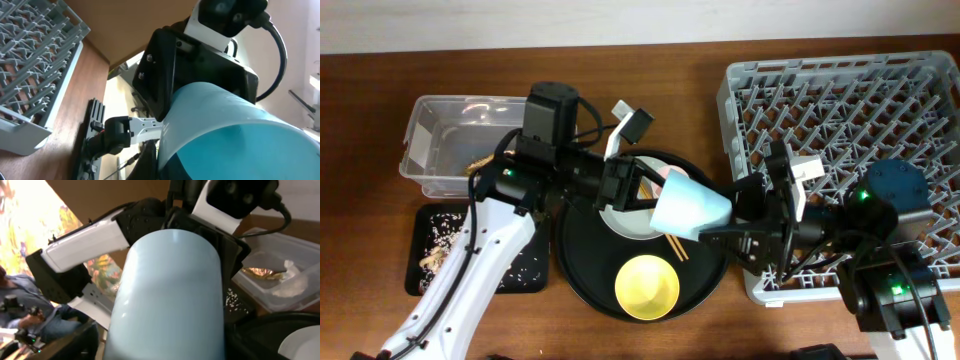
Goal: Sort waste into correct bins and load items into the dishwasher rack
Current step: 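Hand the blue cup from the left gripper to the right gripper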
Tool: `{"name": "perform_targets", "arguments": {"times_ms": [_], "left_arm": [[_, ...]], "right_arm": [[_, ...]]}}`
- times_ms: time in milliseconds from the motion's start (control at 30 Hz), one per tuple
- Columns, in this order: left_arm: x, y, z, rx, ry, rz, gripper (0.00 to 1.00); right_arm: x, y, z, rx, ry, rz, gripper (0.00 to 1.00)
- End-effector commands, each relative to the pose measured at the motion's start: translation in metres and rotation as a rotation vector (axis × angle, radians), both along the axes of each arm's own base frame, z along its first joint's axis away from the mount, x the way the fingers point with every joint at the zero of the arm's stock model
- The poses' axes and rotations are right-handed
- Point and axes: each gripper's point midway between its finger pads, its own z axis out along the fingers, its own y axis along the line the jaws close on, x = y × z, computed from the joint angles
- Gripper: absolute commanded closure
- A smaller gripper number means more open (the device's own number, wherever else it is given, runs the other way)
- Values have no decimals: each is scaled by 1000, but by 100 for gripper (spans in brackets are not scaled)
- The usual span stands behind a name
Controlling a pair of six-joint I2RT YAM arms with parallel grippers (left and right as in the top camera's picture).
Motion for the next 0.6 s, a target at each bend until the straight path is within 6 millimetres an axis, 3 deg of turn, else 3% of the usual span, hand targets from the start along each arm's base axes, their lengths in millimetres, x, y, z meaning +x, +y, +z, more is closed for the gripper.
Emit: {"name": "perform_targets", "arguments": {"times_ms": [0,200,233,300,433,533,567], "left_arm": [[2,-1,1,3,-32,14,100],[2,-1,2,-7,-62,13,99],[2,-1,2,-8,-63,13,99],[2,-1,2,-8,-63,13,99],[1,-1,1,-4,-54,13,98],[3,-1,0,-8,-90,21,76],[12,-2,-7,27,-110,71,66]], "right_arm": [[-17,8,7,12,-6,80,26],[-17,10,2,3,26,77,29],[-17,10,2,3,24,76,32],[-12,9,1,-2,23,49,48],[5,6,-2,-21,20,-54,52],[15,3,-4,-33,18,-112,53],[16,3,-4,-34,18,-116,54]]}}
